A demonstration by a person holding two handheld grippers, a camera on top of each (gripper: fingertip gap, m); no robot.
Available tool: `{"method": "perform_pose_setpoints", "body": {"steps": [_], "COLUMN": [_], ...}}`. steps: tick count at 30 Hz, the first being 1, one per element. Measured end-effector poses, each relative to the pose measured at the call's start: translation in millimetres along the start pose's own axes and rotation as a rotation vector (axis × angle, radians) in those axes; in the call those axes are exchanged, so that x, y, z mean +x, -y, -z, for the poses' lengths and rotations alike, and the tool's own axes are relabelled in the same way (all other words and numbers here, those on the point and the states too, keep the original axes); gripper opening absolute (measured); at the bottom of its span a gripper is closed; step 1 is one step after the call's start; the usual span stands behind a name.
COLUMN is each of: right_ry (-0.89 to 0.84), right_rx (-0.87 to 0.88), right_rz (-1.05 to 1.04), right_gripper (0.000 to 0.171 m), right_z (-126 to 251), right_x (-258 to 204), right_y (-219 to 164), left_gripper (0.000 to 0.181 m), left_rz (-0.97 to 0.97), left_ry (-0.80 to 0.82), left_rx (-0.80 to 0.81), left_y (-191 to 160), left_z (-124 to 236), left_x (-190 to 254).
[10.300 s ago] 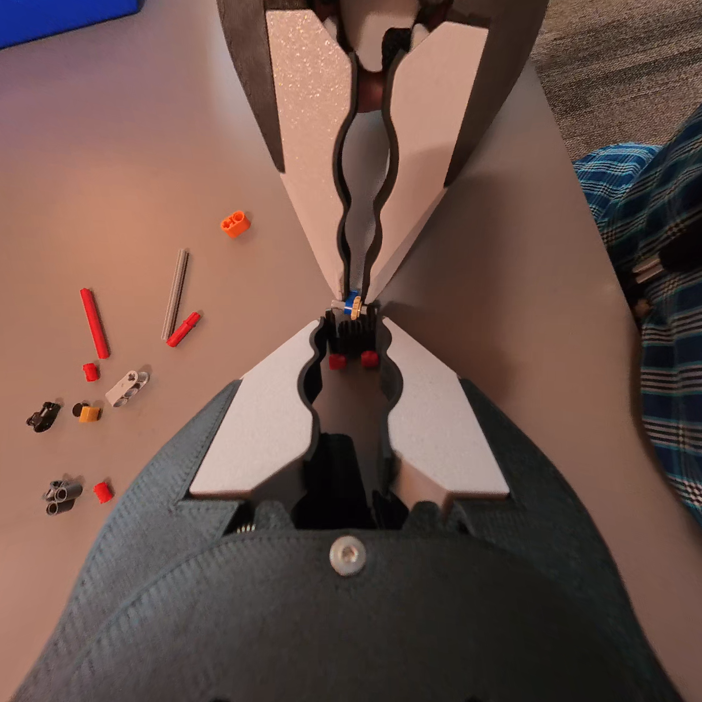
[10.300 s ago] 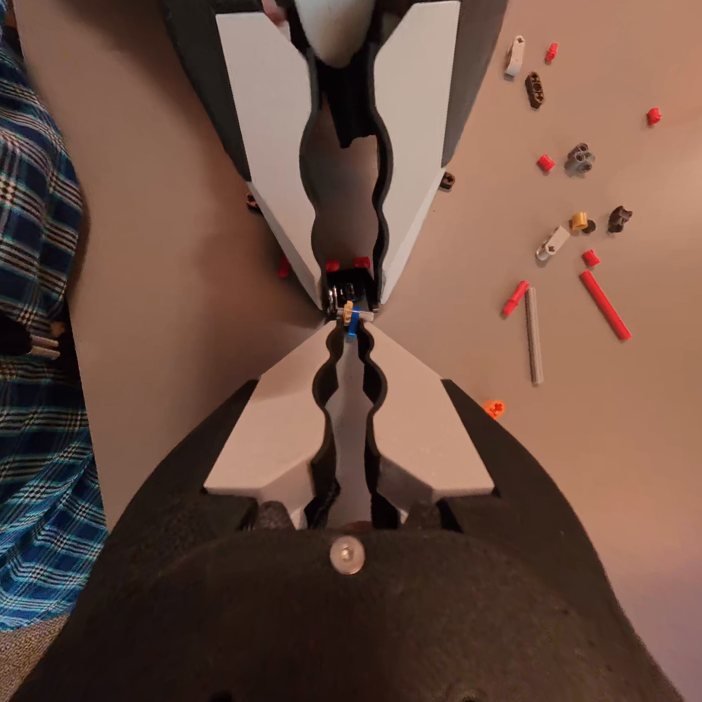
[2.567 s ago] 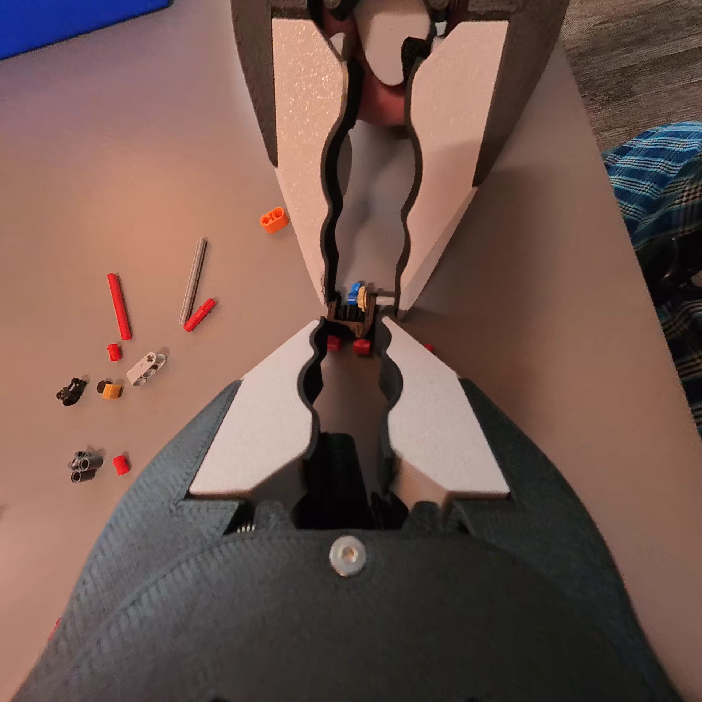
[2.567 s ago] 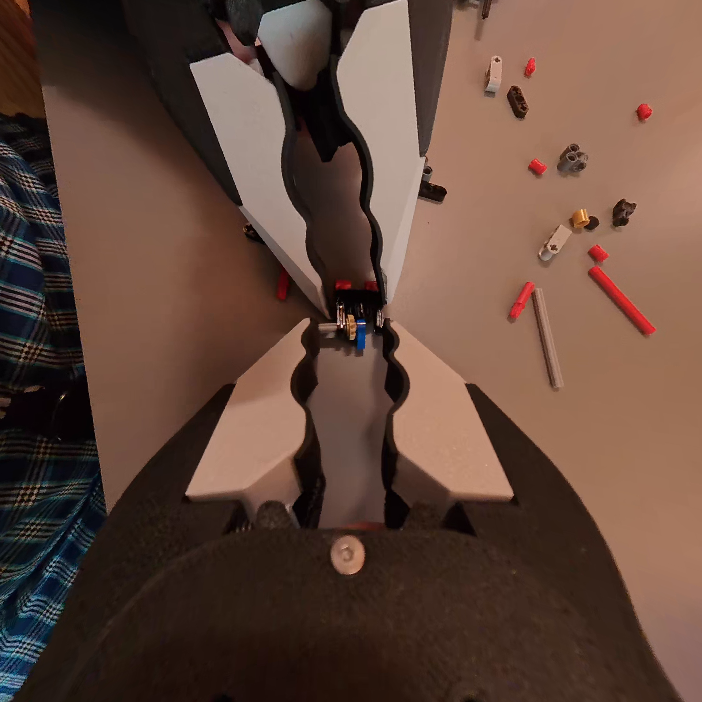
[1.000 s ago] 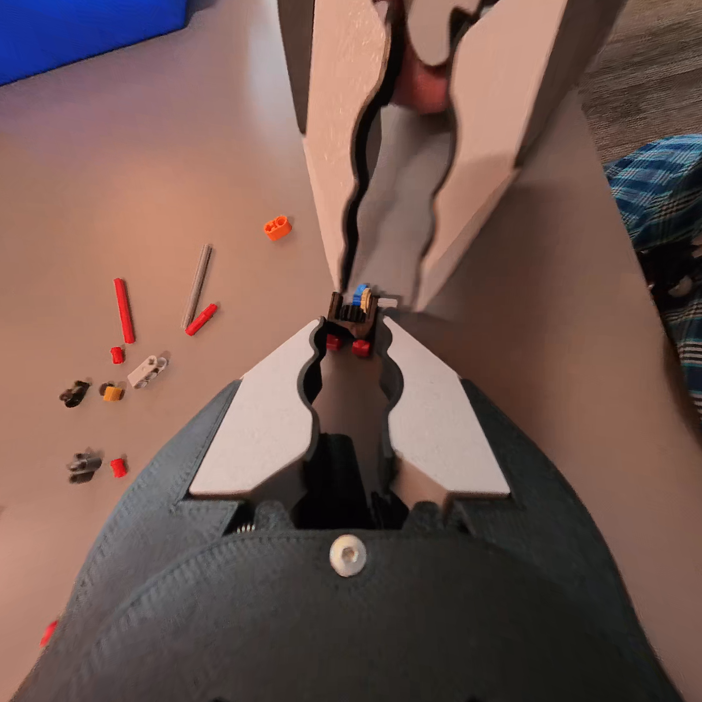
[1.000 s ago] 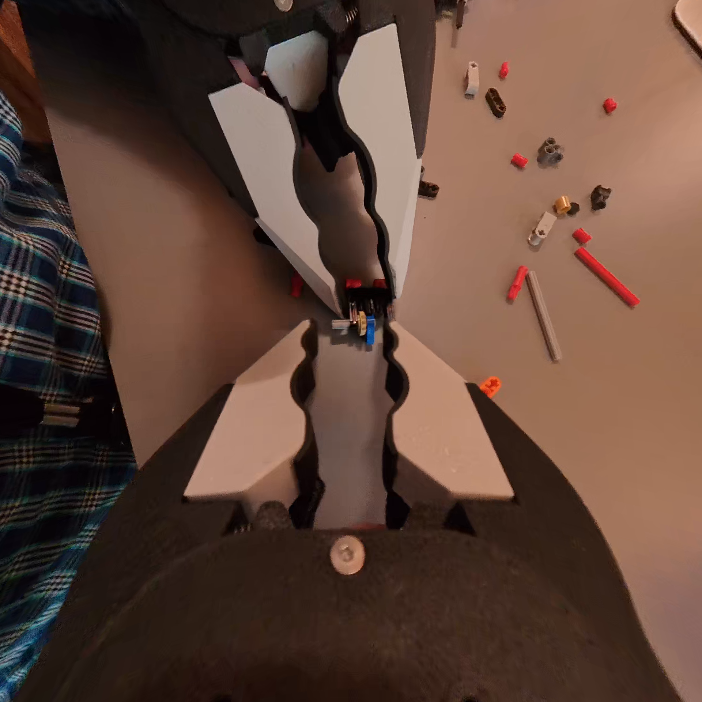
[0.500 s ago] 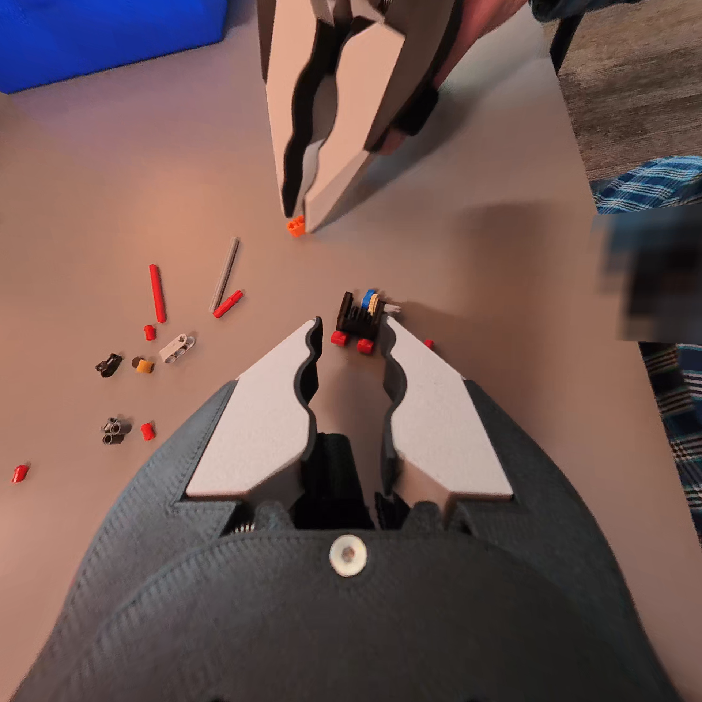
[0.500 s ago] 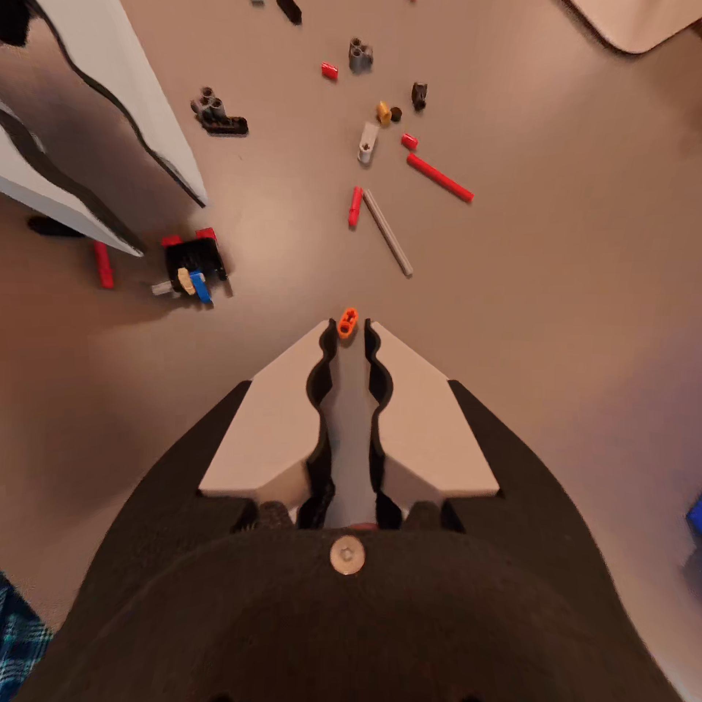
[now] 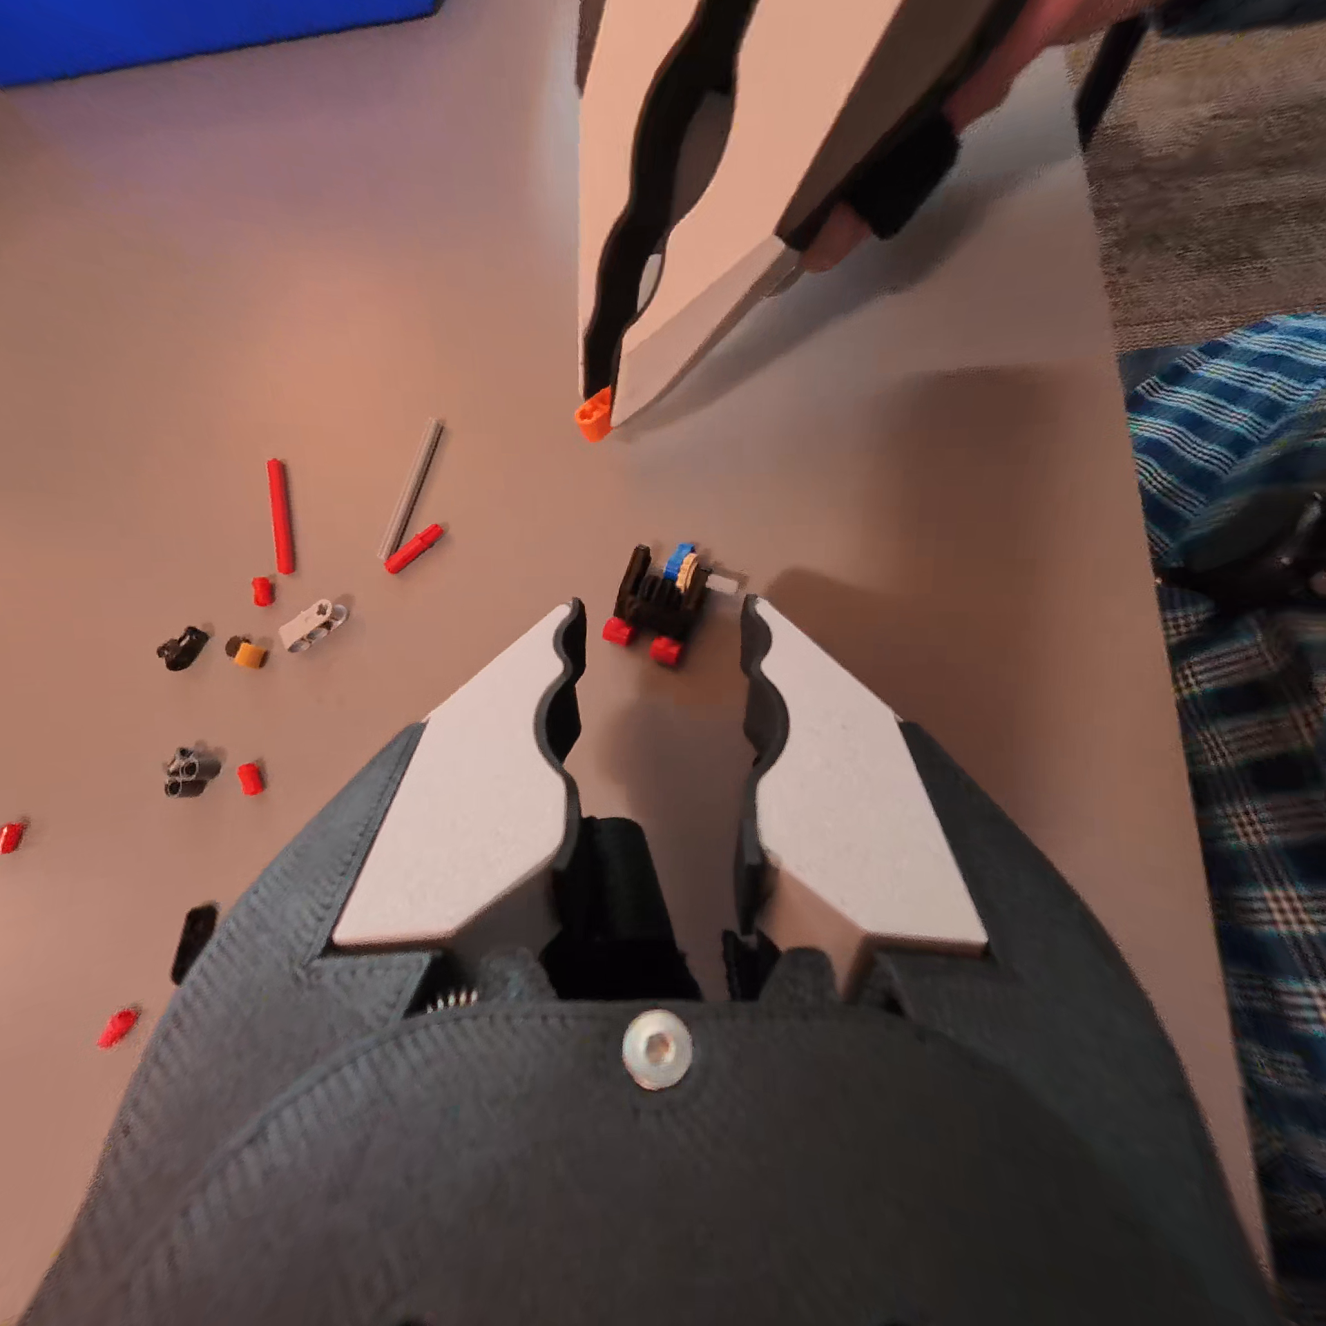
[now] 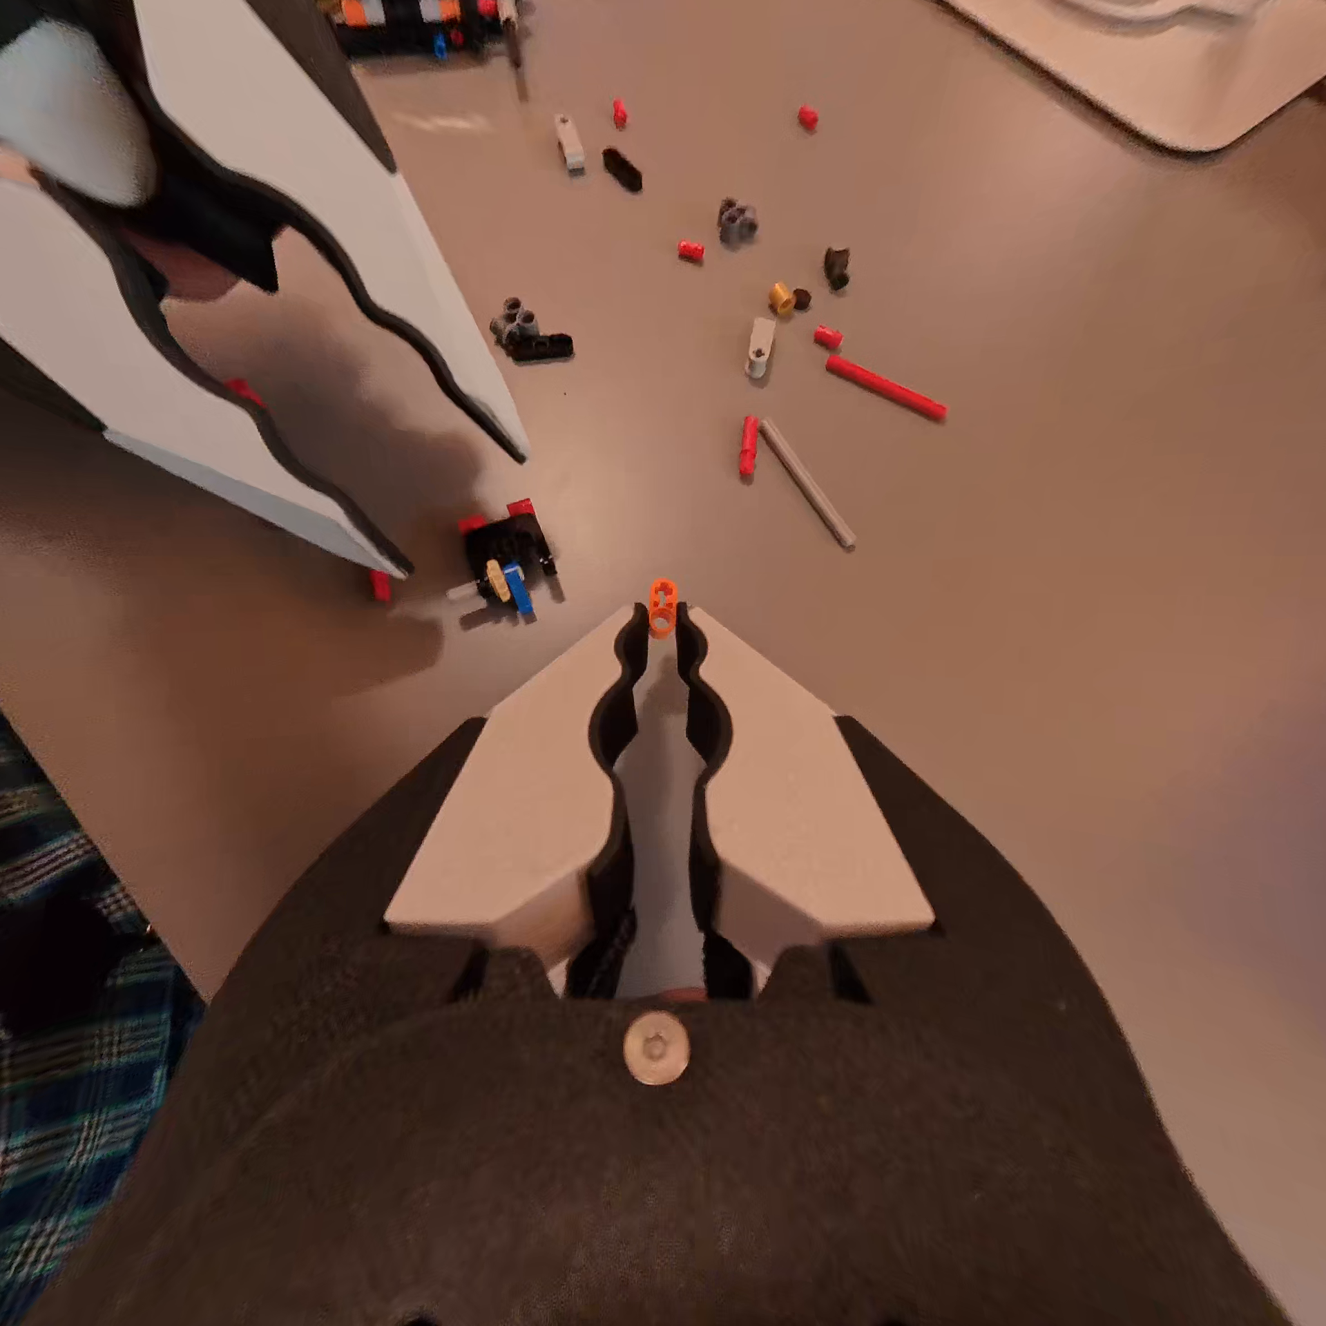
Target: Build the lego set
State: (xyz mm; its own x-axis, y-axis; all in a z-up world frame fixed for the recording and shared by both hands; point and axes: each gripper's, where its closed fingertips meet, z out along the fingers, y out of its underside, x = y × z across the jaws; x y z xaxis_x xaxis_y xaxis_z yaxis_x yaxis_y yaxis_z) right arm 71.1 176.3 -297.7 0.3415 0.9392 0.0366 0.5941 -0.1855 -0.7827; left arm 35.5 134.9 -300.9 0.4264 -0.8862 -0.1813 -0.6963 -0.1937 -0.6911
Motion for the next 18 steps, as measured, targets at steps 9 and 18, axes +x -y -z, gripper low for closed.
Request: {"method": "perform_pose_setpoints", "body": {"steps": [9,18], "right_ry": [0.008,0.010], "right_rx": [0.070,0.033], "right_rz": [-0.064,-0.044], "right_gripper": [0.004,0.004], "right_z": [4,2], "right_x": [-1,-4], "right_y": [-2,-8], "left_gripper": [0.040,0.022], "left_rz": [0.048,0.068], "left_ry": [0.047,0.087], "left_rx": [-0.077,-0.122], "left_y": [-5,-5], "left_z": [-7,-16], "left_x": [11,4]}}
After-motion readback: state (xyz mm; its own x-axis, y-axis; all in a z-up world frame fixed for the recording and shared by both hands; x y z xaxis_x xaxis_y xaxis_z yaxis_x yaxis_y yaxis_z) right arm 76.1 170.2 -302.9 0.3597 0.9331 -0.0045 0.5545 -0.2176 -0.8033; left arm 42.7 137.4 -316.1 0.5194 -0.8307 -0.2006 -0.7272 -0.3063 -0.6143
